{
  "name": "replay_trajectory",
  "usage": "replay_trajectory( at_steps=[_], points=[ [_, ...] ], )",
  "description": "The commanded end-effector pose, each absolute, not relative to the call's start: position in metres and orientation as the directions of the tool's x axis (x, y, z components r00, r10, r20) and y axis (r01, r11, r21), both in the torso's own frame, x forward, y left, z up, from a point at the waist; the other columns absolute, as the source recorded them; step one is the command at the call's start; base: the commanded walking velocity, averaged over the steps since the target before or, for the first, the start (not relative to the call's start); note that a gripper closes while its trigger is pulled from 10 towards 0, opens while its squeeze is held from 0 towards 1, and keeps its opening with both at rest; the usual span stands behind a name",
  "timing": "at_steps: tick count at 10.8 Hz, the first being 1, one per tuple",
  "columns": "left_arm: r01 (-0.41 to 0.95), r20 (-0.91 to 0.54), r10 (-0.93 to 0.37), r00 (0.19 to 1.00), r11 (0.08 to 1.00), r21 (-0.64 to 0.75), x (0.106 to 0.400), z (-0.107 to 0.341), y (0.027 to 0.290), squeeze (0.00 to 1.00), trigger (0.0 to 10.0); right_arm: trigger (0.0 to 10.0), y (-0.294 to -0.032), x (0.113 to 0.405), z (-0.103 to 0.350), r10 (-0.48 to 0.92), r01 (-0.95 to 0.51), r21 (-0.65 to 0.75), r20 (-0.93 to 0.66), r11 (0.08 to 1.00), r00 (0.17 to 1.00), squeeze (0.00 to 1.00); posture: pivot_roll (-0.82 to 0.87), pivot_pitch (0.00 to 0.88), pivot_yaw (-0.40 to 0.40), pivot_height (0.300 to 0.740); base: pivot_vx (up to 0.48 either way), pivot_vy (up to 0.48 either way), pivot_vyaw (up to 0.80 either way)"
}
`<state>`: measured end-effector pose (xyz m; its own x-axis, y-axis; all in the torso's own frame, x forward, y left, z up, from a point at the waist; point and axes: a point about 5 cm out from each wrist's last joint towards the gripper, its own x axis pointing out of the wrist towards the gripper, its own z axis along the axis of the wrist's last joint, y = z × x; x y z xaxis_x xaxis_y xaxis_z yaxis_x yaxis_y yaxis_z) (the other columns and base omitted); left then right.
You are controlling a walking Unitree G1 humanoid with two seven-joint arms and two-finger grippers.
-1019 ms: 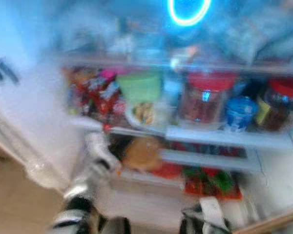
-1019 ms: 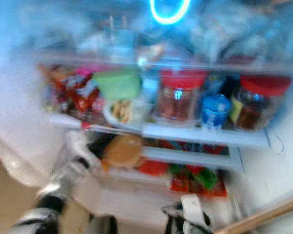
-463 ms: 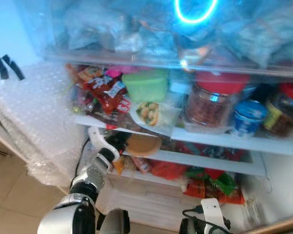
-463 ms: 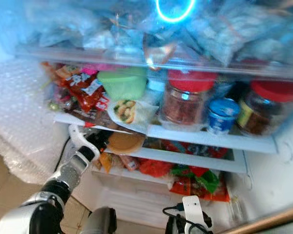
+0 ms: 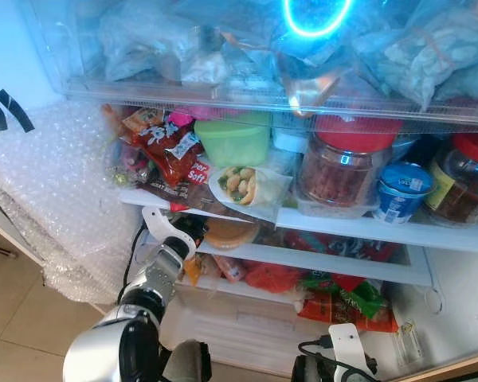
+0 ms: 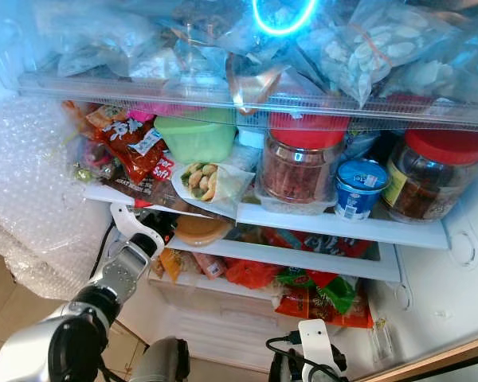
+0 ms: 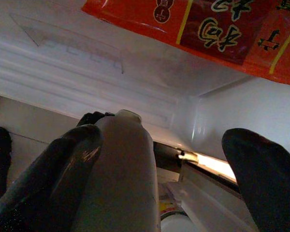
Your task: Restocking fridge
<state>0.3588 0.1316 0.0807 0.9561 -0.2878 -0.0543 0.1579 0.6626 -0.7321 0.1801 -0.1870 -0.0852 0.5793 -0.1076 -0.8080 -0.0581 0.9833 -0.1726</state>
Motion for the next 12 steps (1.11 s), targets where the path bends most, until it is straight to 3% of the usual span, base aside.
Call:
replay_trajectory(
  at_steps=[1,5,6,12],
  points=[
    [0.147,-0.042,-0.257,0.966,0.671,-0.727,0.3648,0.0892,0.1310,0.00,10.0,10.0,-0.1823,0.1545,-0.0975,-0.097,-0.075,-0.154,-0.863,0.985,0.496,0.00,0.05,0.092,0.046,0.632,0.000,0.000,0.00],
    [0.138,-0.046,-0.255,0.966,0.656,-0.742,0.3695,0.0947,0.1250,0.00,10.0,10.0,-0.1827,0.1554,-0.0972,-0.097,-0.076,-0.155,-0.862,0.985,0.498,0.00,0.06,0.099,0.043,0.632,0.000,0.000,0.00],
    [0.140,-0.045,-0.259,0.965,0.652,-0.745,0.3697,0.0950,0.1243,1.00,10.0,10.0,-0.1826,0.1556,-0.0971,-0.097,-0.077,-0.155,-0.862,0.985,0.498,0.00,0.06,0.101,0.044,0.632,0.000,0.000,0.00],
    [0.215,-0.009,-0.345,0.938,0.603,-0.768,0.3659,0.0925,0.1211,1.00,10.0,10.0,-0.1814,0.1560,-0.0971,-0.095,-0.075,-0.152,-0.862,0.986,0.498,0.00,0.07,0.107,0.048,0.632,0.000,0.000,0.00]
  ],
)
